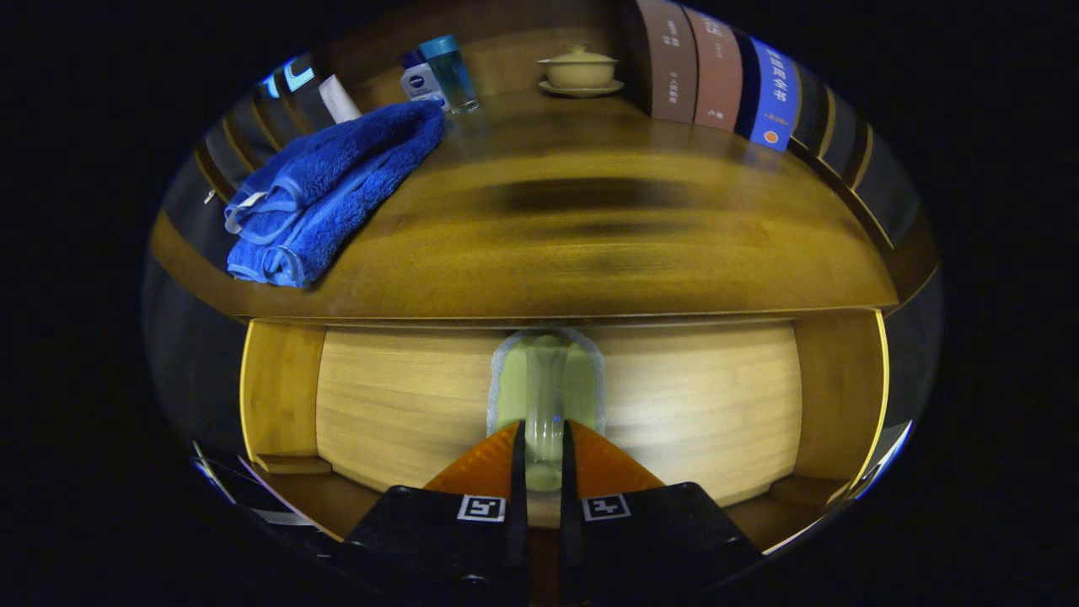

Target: Pull open the drawer, take out the items inside it, and place them on the countertop above the cabinet.

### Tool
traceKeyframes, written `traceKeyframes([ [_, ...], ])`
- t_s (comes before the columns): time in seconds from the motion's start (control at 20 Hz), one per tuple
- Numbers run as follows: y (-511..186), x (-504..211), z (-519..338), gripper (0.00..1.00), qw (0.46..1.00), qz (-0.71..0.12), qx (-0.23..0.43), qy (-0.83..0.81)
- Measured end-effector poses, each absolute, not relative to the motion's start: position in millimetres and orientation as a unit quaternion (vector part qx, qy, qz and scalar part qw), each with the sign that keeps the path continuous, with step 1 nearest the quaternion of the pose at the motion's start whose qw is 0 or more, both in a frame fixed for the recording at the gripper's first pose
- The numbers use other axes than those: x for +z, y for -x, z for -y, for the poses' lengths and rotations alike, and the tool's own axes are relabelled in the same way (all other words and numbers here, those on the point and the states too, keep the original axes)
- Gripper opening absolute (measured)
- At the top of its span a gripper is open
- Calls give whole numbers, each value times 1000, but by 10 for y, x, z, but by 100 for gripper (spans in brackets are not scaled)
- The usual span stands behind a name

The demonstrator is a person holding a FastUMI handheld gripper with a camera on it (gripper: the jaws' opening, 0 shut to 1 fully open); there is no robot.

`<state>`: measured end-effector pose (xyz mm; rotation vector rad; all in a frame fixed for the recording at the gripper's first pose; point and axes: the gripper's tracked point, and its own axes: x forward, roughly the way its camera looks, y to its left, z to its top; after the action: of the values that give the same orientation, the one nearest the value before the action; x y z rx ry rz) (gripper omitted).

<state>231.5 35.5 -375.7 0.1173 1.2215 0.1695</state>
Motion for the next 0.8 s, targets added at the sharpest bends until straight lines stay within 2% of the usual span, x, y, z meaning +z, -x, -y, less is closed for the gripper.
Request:
traceKeyframes([
  [0.5,-1964,-2937,-454,19,802,-572,120,-123],
  [0.8,-2177,-2285,-261,18,833,-529,118,-111],
])
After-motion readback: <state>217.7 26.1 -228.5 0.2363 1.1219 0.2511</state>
